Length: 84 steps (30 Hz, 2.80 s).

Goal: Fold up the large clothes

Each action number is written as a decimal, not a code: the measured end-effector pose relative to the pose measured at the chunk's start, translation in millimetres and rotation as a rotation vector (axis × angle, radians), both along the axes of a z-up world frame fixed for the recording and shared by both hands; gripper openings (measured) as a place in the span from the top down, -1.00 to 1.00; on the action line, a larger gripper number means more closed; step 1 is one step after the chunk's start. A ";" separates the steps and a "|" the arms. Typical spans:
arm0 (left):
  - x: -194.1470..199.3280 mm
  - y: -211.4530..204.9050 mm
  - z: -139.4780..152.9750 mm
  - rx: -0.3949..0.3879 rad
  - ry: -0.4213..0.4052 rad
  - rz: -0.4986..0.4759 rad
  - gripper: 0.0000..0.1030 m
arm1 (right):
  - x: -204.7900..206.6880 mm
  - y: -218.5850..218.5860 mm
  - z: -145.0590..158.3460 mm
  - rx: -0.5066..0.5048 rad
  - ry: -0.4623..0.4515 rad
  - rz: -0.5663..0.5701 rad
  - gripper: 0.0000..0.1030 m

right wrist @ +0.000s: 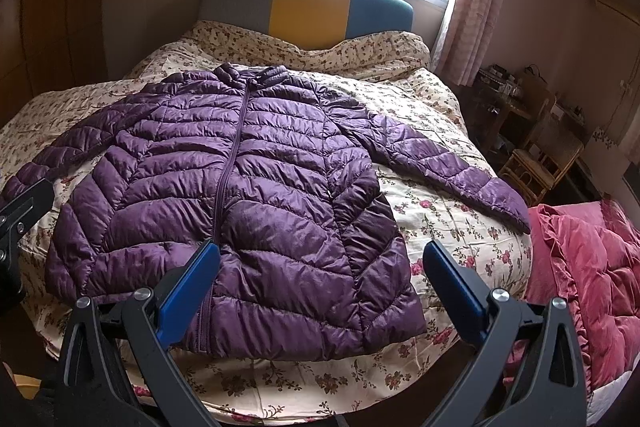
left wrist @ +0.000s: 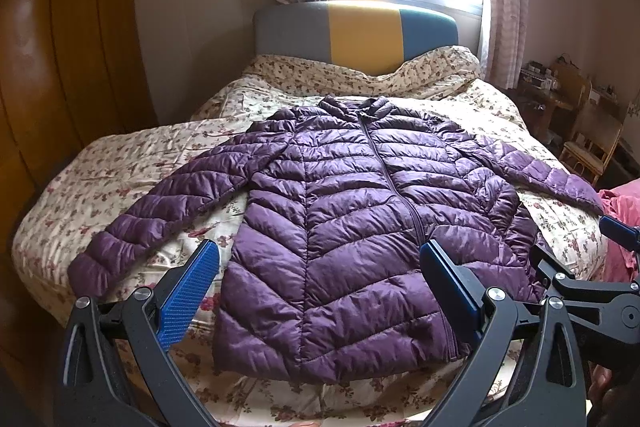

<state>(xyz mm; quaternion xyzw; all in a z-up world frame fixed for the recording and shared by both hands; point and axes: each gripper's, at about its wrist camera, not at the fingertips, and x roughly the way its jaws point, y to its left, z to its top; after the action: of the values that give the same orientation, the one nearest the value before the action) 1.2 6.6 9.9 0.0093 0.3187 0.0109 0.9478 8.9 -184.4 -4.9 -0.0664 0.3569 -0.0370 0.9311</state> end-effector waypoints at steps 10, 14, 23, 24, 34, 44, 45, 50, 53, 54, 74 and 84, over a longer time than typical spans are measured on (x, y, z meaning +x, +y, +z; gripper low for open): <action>-1.1 -0.9 -1.0 0.001 -0.002 0.001 -0.93 | 0.7 -0.3 -0.4 -0.002 0.000 -0.001 -0.96; 0.4 -2.0 -4.0 -0.001 0.009 0.005 -0.93 | 2.5 -3.7 -3.1 -0.001 0.002 -0.008 -0.96; 13.3 -1.9 -14.1 0.009 0.036 0.010 -0.93 | 12.8 -11.3 -6.5 0.015 -0.006 -0.027 -0.96; 15.7 -2.4 -15.3 0.013 0.040 0.008 -0.93 | 15.6 -15.4 -6.8 0.025 -0.006 -0.034 -0.96; 54.6 -12.1 -33.8 0.055 0.091 -0.017 -0.93 | 64.7 -78.0 -35.5 0.110 0.096 -0.198 -0.96; 127.8 -8.0 -65.2 0.001 0.184 -0.050 -0.93 | 130.2 -166.5 -70.2 0.049 0.184 -0.405 -0.85; 138.1 -5.3 -69.2 -0.022 0.197 -0.058 -0.93 | 135.6 -178.0 -73.2 0.045 0.191 -0.433 -0.76; 181.0 -1.7 -83.2 -0.016 0.219 -0.057 -0.93 | 164.6 -253.3 -83.5 0.033 0.220 -0.603 -0.54; 204.5 1.8 -87.4 -0.033 0.221 -0.069 -0.93 | 175.0 -295.3 -83.5 0.030 0.225 -0.694 -0.46; 215.2 2.4 -89.1 -0.033 0.223 -0.065 -0.93 | 177.9 -309.8 -82.3 0.018 0.223 -0.725 -0.45; 317.0 23.8 -111.6 -0.003 0.214 0.000 -0.93 | 215.2 -428.3 -127.5 0.171 0.304 -0.943 -0.19; 329.0 38.3 -128.4 -0.038 0.273 0.006 -0.93 | 240.8 -398.2 -119.1 0.098 0.302 -0.862 0.66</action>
<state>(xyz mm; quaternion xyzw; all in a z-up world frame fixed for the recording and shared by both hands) 330.2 44.9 -118.5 -0.0083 0.4447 0.0061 0.8956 249.7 -582.6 -124.0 0.1276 0.4851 -0.3941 0.7701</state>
